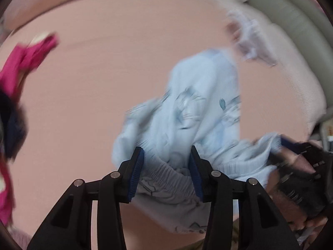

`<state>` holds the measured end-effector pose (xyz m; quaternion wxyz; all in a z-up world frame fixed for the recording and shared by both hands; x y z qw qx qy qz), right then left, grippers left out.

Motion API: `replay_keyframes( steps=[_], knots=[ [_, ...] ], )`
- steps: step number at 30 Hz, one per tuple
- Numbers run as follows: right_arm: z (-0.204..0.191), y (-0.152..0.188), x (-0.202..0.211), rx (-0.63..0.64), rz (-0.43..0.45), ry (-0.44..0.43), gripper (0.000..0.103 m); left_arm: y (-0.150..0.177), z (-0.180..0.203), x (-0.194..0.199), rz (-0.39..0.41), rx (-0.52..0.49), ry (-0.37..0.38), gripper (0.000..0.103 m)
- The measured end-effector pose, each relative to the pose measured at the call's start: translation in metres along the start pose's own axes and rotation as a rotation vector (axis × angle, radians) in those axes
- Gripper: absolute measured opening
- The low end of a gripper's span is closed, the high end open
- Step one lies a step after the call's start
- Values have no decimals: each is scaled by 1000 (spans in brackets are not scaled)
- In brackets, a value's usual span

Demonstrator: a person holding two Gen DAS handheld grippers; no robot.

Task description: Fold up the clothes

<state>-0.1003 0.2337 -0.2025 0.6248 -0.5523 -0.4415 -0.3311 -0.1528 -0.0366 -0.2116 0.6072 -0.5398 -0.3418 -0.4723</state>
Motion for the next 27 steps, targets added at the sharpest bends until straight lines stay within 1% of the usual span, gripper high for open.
replay_keyframes(
  steps=[1, 3, 4, 5, 7, 10, 12, 13, 14, 15, 16, 17, 18, 19, 21, 22, 23, 24, 25, 26, 27],
  knots=[
    [1, 3, -2, -3, -13, 8, 53, 6, -6, 4, -2, 20, 11, 48],
    [4, 9, -7, -9, -40, 24, 58, 22, -19, 15, -7, 53, 18, 49],
    [5, 14, -7, -17, -50, 9, 59, 30, -24, 22, -1, 70, 29, 50],
    [4, 17, -5, -10, -53, 7, 61, 37, -28, 27, -1, 82, 28, 50],
    [0, 22, -1, 8, -56, 10, 61, 50, -36, 36, -1, 104, 18, 54],
    [-11, 19, 16, 84, 6, 59, 60, 66, -45, 47, 9, 125, 13, 56],
    [-16, 17, 26, 104, 35, 72, 60, 72, -51, 61, 54, 148, 17, 56],
    [-17, 15, 32, 106, 49, 77, 60, 73, -56, 68, 91, 165, 21, 56],
    [-18, 16, 34, 105, 51, 59, 60, 73, -62, 75, 126, 178, 21, 56],
    [-19, 16, 35, 103, 51, 38, 56, 73, -68, 80, 156, 187, 22, 56],
    [-20, 16, 37, 101, 52, 16, 55, 73, -71, 82, 168, 183, 31, 54],
    [-22, 16, 32, 92, 13, -75, 55, 71, -68, 81, 168, 165, 51, 52],
    [-24, 15, 26, 81, -32, -179, 55, 70, -66, 80, 168, 147, 71, 52],
    [-30, 18, 21, 77, -66, -241, 55, 69, -61, 78, 163, 127, 84, 52],
    [-42, 26, 9, 70, -131, -348, 51, 69, -45, 67, 137, 76, 86, 52],
    [-46, 28, 8, 82, -122, -327, 48, 69, -37, 61, 123, 51, 87, 52],
    [-50, 29, 7, 96, -105, -292, 39, 70, -32, 55, 103, 32, 72, 52],
    [-50, 29, 10, 106, -83, -247, 33, 73, -32, 49, 74, 33, 44, 53],
    [-50, 28, 14, 115, -60, -200, 31, 78, -36, 46, 57, 56, 49, 53],
    [-46, 24, 17, 134, -29, -120, 31, 84, -42, 45, 44, 85, 56, 55],
    [-42, 20, 20, 156, 3, -35, 31, 89, -48, 45, 30, 103, 37, 55]
  ],
)
Point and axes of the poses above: each gripper's, at about its wrist camera, not at the fingertips, and x roughly against the way its jaws point, z to its right, y to its underside, the point moved 3 cm from there along -x, roughly the way its jaws point, and after that the axes turned 1 degree about -y, right-handed, at the moved point
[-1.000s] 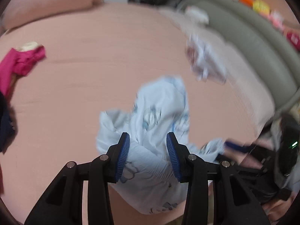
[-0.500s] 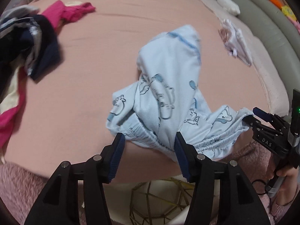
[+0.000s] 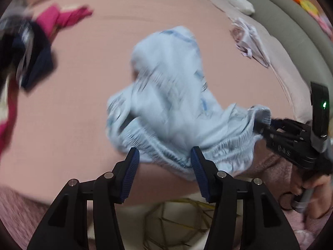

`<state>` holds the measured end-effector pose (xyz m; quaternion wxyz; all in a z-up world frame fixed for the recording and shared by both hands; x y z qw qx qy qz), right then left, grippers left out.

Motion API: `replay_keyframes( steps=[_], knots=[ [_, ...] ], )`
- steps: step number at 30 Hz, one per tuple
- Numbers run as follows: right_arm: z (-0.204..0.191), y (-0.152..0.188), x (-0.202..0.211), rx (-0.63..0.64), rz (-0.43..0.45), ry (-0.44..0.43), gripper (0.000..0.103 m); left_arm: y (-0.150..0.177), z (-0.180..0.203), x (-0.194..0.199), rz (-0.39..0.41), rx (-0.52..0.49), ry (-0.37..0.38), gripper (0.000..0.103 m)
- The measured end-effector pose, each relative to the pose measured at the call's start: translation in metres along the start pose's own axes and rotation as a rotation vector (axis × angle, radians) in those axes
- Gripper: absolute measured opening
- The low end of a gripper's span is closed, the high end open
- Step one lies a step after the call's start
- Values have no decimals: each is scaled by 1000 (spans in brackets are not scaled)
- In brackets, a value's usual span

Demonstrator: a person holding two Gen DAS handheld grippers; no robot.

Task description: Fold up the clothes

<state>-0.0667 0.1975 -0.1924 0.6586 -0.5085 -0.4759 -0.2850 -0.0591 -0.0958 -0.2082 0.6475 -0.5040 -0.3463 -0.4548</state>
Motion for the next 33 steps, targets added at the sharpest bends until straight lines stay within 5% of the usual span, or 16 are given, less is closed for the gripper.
replay_keyframes(
  steps=[3, 8, 15, 19, 24, 27, 29, 33],
  knots=[
    [11, 3, 6, -17, 7, 51, 33, 10, -19, 2, -22, 2, -128, 54],
    [1, 7, 32, 4, 48, 57, 33, 0, -20, 36, 111, -16, -96, 53],
    [-7, 14, 15, -7, -77, -106, 34, 13, 4, 3, -26, -304, -223, 51],
    [-9, 17, 24, 16, -55, -72, 29, 15, -8, -3, -22, -257, -249, 50],
    [0, 6, 12, -41, -48, -49, 30, -5, -34, -1, 36, -103, -143, 10],
    [-9, -5, 20, 3, -78, -174, 10, -32, -31, -1, 69, -25, -60, 7],
    [-5, -24, 33, 0, -56, -174, 7, -62, -25, 18, 126, -28, -11, 6],
    [24, -104, 91, 17, 137, 13, 5, -146, 3, 109, 349, -95, -14, 6]
  ],
)
Point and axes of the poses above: each gripper's, at about its wrist camera, not at the fingertips, and x roughly against the way its jaws point, z to its right, y to its underside, the point moved 3 cm from there along -x, roughly the way its jaws point, and after that the axes turned 1 degree about -y, right-handed, at the moved point
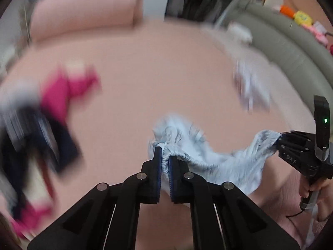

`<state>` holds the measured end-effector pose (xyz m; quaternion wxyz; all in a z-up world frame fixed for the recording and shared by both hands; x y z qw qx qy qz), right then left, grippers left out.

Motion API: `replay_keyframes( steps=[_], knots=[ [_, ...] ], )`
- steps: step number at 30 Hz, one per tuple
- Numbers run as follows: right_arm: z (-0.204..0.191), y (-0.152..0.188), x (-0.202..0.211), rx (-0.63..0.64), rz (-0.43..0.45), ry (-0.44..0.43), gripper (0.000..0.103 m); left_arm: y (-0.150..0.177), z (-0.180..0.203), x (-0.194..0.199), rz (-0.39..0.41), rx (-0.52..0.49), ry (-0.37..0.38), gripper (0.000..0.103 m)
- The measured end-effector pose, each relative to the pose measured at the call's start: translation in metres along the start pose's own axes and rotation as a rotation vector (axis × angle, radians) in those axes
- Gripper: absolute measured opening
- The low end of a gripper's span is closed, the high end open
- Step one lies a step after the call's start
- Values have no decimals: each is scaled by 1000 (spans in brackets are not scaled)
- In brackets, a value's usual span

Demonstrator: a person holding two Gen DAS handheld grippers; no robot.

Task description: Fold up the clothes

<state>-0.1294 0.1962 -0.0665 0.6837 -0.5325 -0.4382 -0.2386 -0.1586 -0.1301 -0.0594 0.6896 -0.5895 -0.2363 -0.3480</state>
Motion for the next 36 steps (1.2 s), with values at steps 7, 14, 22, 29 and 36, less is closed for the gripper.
replay_keyframes(
  steps=[7, 14, 22, 29, 36],
  knots=[
    [21, -146, 192, -96, 539, 116, 6, -129, 49, 136, 394, -130, 3, 6],
    [0, -86, 179, -129, 505, 140, 6, -27, 45, 77, 201, -90, -28, 6],
    [-1, 93, -16, -234, -142, 18, 9, 150, 10, -63, -317, 107, -43, 7],
    [-18, 90, 2, -155, -84, 59, 37, 168, 3, -61, -237, 209, -21, 21],
    [-52, 91, -11, -24, -88, 84, 23, 156, 15, -64, -159, 185, -19, 10]
  ],
)
Point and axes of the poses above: each gripper's, at about its wrist camera, not at the fingertips, and x roughly against the way its jaws point, z to its right, y to its underside, the point moved 3 cm from there along -x, roughly the way its jaws point, and after that the axes turned 1 degree about -y, right-handed, at the moved point
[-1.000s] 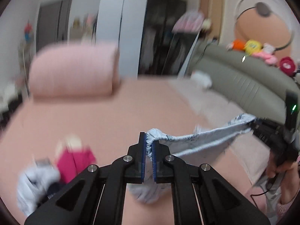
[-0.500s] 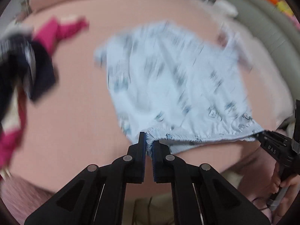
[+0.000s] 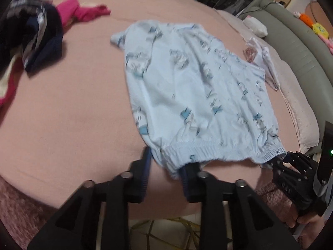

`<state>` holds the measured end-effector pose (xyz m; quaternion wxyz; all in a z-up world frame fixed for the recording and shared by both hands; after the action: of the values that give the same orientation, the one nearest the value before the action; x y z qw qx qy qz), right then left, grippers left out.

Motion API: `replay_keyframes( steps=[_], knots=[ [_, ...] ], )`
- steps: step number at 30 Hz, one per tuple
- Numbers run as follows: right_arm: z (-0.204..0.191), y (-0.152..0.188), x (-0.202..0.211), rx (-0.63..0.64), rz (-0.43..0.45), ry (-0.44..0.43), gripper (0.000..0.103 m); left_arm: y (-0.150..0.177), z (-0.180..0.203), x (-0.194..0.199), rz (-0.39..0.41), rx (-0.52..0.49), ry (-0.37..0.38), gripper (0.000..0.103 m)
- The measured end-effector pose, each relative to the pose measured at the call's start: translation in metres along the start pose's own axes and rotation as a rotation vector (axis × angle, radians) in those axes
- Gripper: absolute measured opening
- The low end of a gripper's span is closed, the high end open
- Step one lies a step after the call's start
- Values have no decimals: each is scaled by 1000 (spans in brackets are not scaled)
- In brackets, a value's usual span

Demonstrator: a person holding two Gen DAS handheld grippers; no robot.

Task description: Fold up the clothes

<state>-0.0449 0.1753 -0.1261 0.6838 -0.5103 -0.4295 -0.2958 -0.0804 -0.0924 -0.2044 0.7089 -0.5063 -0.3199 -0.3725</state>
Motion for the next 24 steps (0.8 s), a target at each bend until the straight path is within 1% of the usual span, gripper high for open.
replay_keyframes(
  steps=[1, 2, 4, 5, 6, 8, 10, 11, 12, 13, 14, 15, 16, 17, 19, 20, 22, 24],
  knots=[
    [4, -4, 3, -19, 15, 8, 17, -7, 3, 6, 34, -4, -7, 10],
    [7, -9, 6, -38, 29, 17, 15, -14, 6, 13, 72, -13, -19, 11],
    [23, -25, 15, -80, 103, 60, 15, -26, 11, 30, 152, -53, -59, 11],
    [30, -32, 19, -105, 132, 77, 15, -27, 14, 34, 154, -76, -73, 15],
    [34, -36, 18, -124, 139, 90, 15, -24, 14, 34, 128, -93, -78, 16],
    [28, -22, 15, -118, 68, 79, 15, -16, 16, 25, 62, -107, -85, 16],
    [20, -8, 11, -109, -10, 65, 18, 1, 14, 11, -12, -124, -89, 16],
    [17, 2, 10, -105, -45, 40, 20, 9, 12, 5, -39, -127, -94, 15],
    [14, 11, 9, -102, -79, 11, 21, 16, 9, 0, -63, -123, -95, 15],
    [12, 18, 14, -94, -84, -5, 21, 20, 6, -2, -80, -104, -85, 15],
    [9, 25, 20, -85, -83, -19, 26, 20, 3, 0, -92, -78, -71, 16],
    [9, 28, 26, -96, -89, -46, 31, 20, 0, 2, -102, -56, -63, 25],
    [10, 31, 31, -111, -95, -75, 35, 17, 0, 7, -101, -45, -72, 33],
    [14, 33, 38, -149, -89, -101, 38, 13, 2, 15, -83, -43, -77, 45],
    [27, 35, 50, -234, -73, -149, 42, 7, 16, 31, -41, -98, -52, 45],
    [36, 36, 56, -287, -61, -173, 46, 5, 26, 39, -23, -145, -46, 45],
    [55, 39, 61, -390, -46, -231, 48, 4, 54, 47, -4, -277, -65, 45],
    [66, 44, 63, -444, -47, -273, 50, 10, 80, 44, -18, -401, -86, 45]
  ],
)
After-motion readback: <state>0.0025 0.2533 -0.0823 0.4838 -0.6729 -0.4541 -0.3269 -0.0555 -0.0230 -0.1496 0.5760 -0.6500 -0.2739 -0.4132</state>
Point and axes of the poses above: each gripper's, at about its wrist camera, not at the fingertips, and x roughly against the way its jaws point, z to its right, y to its underside, the point moved 3 cm from there along -x, roughly the way its jaws point, and after that the axes turned 1 degree about -y, right-handed, at the moved point
